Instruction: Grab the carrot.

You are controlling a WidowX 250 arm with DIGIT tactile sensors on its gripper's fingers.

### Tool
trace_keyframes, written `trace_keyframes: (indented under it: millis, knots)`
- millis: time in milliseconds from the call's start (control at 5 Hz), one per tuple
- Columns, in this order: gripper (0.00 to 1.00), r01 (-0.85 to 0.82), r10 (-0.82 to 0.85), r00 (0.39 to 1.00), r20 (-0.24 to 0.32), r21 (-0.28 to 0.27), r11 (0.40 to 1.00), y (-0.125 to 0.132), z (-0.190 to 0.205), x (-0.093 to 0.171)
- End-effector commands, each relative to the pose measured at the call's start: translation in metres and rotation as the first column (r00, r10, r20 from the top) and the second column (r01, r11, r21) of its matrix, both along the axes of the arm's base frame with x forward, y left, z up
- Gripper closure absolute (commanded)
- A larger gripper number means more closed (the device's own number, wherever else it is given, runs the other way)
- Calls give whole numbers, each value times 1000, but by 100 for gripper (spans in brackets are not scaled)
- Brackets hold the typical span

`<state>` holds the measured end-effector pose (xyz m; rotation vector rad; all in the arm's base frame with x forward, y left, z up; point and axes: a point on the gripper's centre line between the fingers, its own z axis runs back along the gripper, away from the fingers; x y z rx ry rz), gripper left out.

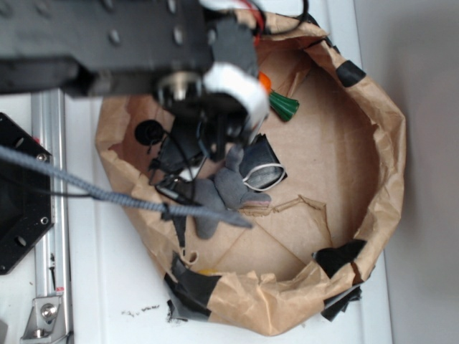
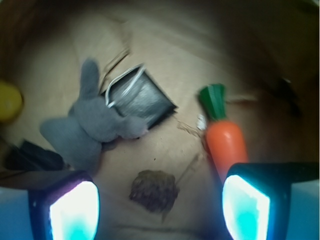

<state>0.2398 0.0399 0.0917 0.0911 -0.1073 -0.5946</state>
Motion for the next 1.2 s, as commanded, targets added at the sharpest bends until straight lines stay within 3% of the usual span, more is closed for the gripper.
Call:
trace_keyframes:
  millis: [0,600,1000]
  knots:
    - [0,65,-57,994,-96,77,995,20,-35,19]
    - [0,-18,34,989,-143,113,993,52,-55,48]
    - [0,-45,64,986,-152,120,992,59,-58,51]
